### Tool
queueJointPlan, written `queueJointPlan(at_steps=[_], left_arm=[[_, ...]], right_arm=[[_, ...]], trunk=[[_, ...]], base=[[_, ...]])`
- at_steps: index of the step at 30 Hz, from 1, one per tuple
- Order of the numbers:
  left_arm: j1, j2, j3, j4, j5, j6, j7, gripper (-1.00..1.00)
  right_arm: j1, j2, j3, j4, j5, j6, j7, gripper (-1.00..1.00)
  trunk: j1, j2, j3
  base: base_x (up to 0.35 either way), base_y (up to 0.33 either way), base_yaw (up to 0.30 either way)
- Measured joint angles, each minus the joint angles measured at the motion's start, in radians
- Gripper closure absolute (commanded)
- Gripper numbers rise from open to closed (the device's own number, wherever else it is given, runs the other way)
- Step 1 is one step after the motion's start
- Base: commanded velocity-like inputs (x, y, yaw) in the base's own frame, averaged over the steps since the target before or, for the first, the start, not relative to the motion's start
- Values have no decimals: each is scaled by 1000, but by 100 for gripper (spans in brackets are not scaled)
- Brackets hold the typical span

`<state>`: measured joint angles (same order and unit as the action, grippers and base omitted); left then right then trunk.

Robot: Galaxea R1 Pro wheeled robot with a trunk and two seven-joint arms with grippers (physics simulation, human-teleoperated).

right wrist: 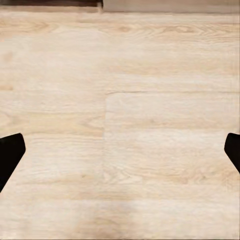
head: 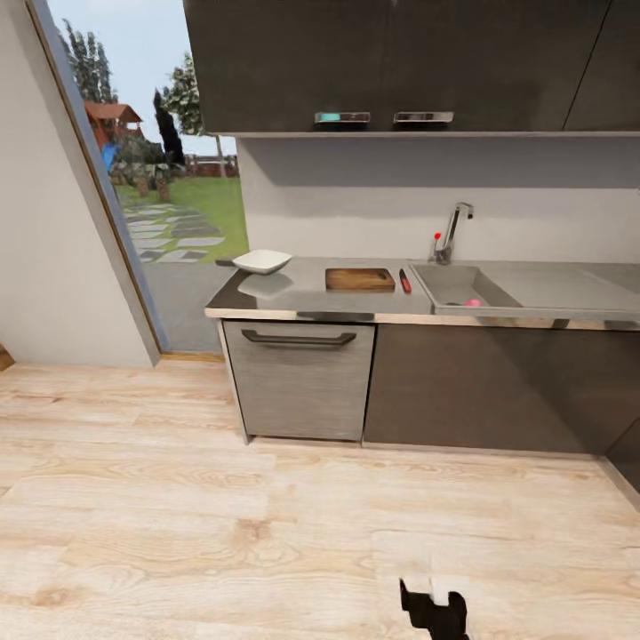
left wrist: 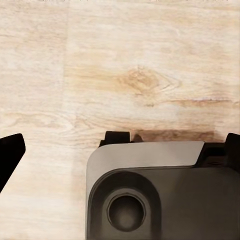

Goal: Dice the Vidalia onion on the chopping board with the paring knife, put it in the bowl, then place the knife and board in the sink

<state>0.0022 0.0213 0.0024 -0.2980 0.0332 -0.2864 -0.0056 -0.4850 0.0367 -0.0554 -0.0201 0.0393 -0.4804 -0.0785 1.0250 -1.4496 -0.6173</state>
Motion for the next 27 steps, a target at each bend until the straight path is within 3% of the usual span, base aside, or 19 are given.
queueJointPlan(at_steps=[3,6,10,18,27], left_arm=[[0,-3,1,0,1,0,0,-100],[0,-5,3,0,1,0,0,-100],[0,-6,4,0,2,0,0,-100],[0,-7,6,-1,2,0,1,-100],[0,-15,6,1,2,1,3,-100]], right_arm=[[72,8,1,1,42,-115,21,-100],[176,33,3,2,70,-323,32,-100],[229,39,-2,0,78,-426,31,-100],[241,40,-3,-2,79,-447,28,-100],[242,44,-4,-3,77,-448,27,-100]], trunk=[[0,0,0],[0,0,0],[0,0,0],[0,0,0],[0,0,0]], base=[[0,0,0],[0,0,0],[0,0,0],[19,-18,0],[174,-230,0]])
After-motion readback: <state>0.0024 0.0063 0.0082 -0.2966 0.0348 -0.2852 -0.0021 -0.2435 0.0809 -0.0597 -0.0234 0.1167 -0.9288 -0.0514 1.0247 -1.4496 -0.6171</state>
